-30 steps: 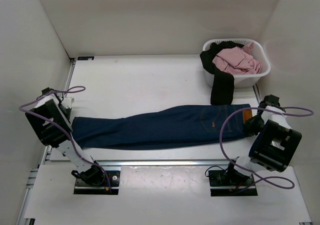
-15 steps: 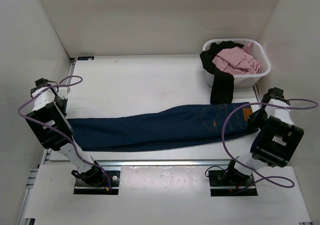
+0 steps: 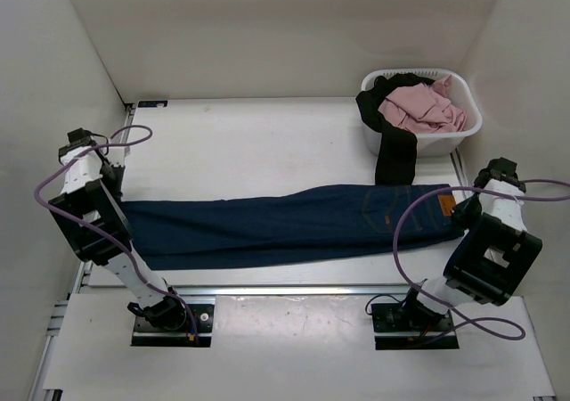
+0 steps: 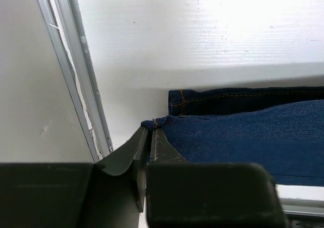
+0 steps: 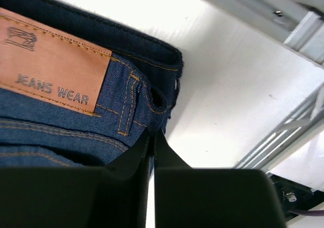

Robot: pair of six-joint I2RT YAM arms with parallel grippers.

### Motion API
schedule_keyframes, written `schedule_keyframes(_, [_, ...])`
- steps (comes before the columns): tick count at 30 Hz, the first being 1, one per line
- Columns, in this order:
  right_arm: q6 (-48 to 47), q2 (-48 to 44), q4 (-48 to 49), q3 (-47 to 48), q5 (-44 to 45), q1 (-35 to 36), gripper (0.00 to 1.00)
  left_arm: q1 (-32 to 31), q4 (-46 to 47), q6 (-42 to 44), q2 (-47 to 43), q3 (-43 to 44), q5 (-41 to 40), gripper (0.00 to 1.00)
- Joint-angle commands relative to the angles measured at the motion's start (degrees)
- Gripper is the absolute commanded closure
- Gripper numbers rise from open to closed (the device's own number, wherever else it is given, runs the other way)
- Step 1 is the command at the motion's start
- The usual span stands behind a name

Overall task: Fold and stack the trousers
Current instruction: Fold the trousers

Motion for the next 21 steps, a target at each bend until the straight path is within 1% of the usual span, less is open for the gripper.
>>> schedule_keyframes(1, [-0.3, -5.0, 0.6, 1.5, 2.9, -2.5, 1.00, 0.3, 0.2, -0.5, 0.3, 2.3, -2.0, 0.86])
schedule_keyframes(3, [0.2, -5.0, 0.6, 0.1, 2.9, -2.5, 1.00, 0.3, 0.2, -0.5, 0.9, 0.9, -3.1, 0.86])
schedule_keyframes(4, [0.2, -3.7, 0.6, 0.1, 2.2, -2.5, 1.00, 0.3, 0.2, -0.5, 1.8, 0.0, -3.9, 0.83])
schedule_keyframes(5, [0.2, -2.9, 0.6, -0.7, 2.2, -2.5, 0.91, 0.3, -0.3, -0.5, 2.5, -1.0, -4.4, 0.56])
schedule_keyframes(6, [0.2, -1.8, 0.6, -0.7, 1.3, -3.0, 0.72, 0.3, -0.4, -0.5, 3.9, -2.7, -5.6, 0.42])
schedule_keyframes(7, [-0.8, -0.1, 0.6, -0.7, 0.6, -3.0, 0.39, 0.3, -0.4, -0.5, 4.5, -3.5, -6.2, 0.35])
schedule_keyframes(8, [-0.8, 0.5, 0.6, -1.2, 0.0, -3.0, 0.36, 0.3, -0.4, -0.5, 4.5, -4.0, -6.7, 0.32])
schedule_keyframes(9, [-0.8, 0.5, 0.6, -1.2, 0.0, -3.0, 0.36, 0.3, 0.2, -1.0, 4.5, -4.7, -6.7, 0.23])
schedule_keyframes(10, [-0.8, -1.1, 1.7, -1.2, 0.0, -3.0, 0.35, 0.3, 0.2, -1.0, 3.4, -4.7, -6.7, 0.11])
schedule_keyframes(11, [-1.4, -2.5, 2.3, -2.0, 0.0, -3.0, 0.35, 0.3, 0.7, -1.0, 2.4, -4.7, -6.7, 0.08])
schedule_keyframes(12, [-1.4, -5.8, 2.8, -2.0, 0.0, -3.0, 0.35, 0.3, 0.7, -0.3, 0.3, -4.7, -6.7, 0.06])
schedule_keyframes(14, [-2.0, -8.6, 2.8, -2.6, 0.6, -3.0, 0.35, 0.3, 0.7, 1.1, -1.6, -6.2, -8.0, 0.04])
schedule_keyframes(16, [-2.0, -10.8, -0.1, -1.9, 1.2, -1.7, 0.35, 0.3, -1.7, 1.6, -4.3, -9.4, -8.6, 0.04])
schedule_keyframes(18, [-2.0, -12.9, -0.6, -1.9, 1.3, 2.1, 0.35, 0.8, -3.6, 2.2, -6.7, -12.8, -7.1, 0.04])
schedule_keyframes(19, [-1.5, -13.6, -1.1, -1.9, 0.1, 4.1, 0.35, 0.8, -3.6, 2.7, -9.8, -17.0, -6.5, 0.05])
schedule_keyframes(20, [-1.5, -14.4, -1.1, -1.9, -0.5, 9.6, 0.35, 0.8, -3.6, 2.8, -11.5, -19.0, -6.5, 0.06])
schedule_keyframes(21, [-0.8, -15.5, -0.6, -2.6, -1.1, 12.9, 0.35, 0.8, -3.6, 2.8, -12.9, -21.0, -6.5, 0.08])
